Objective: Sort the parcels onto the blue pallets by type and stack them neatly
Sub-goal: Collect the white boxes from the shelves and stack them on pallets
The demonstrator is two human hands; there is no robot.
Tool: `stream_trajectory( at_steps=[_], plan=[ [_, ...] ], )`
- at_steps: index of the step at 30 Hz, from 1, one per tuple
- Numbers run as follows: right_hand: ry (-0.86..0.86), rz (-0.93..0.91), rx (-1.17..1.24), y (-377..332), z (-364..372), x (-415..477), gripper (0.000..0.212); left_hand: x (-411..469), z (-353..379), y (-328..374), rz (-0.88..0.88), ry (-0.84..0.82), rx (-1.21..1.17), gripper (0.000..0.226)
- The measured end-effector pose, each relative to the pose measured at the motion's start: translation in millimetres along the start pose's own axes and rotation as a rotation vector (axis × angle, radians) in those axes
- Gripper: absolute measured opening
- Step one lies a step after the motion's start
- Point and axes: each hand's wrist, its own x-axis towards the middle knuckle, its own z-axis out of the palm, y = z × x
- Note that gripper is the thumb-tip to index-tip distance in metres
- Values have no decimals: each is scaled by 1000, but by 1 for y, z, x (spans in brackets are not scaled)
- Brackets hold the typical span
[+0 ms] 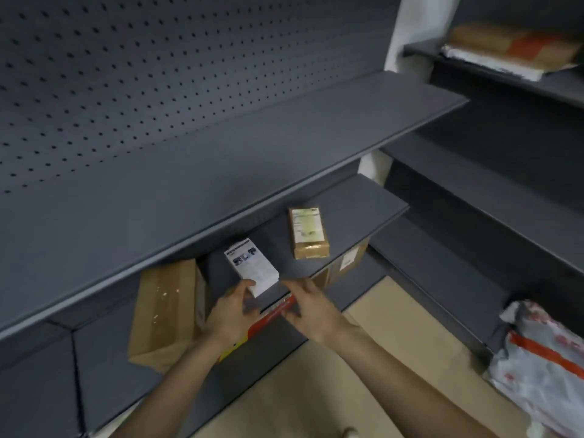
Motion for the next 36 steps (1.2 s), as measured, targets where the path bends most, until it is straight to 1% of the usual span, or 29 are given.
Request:
stream_trajectory(
  at_steps=[4,9,12,15,17,20,23,26,30,33,36],
  plan=[
    [-21,-71,-2,38,-1,47,62,32,31,-3,-164,35,-56,50],
    [-72,-94,116,76,35,106,64,70,76,-20,-290,78,-52,53],
    [-90,-86,191,94,72,150,65,105,98,-46,-284,113,-23,63],
    [-69,-88,278,104,106,195,64,143,112,-74,-278,136,2,76],
    [-76,-99,255,111,125,220,66,165,117,-89,-284,125,24,77],
    [-132,-83,221,116,142,240,64,181,121,-97,-279,118,18,73],
    [-127,-74,220,113,143,239,53,178,120,-96,-287,159,-6,66],
    [-105,-91,217,111,130,220,46,154,112,-85,-269,198,-66,61],
    [-69,-156,228,94,96,177,46,103,93,-58,-240,229,-144,59],
    [-61,-224,258,72,66,139,45,56,75,-37,-274,259,-263,59],
    [-100,-309,262,46,44,101,45,6,59,-14,-330,338,-268,58]
  ],
)
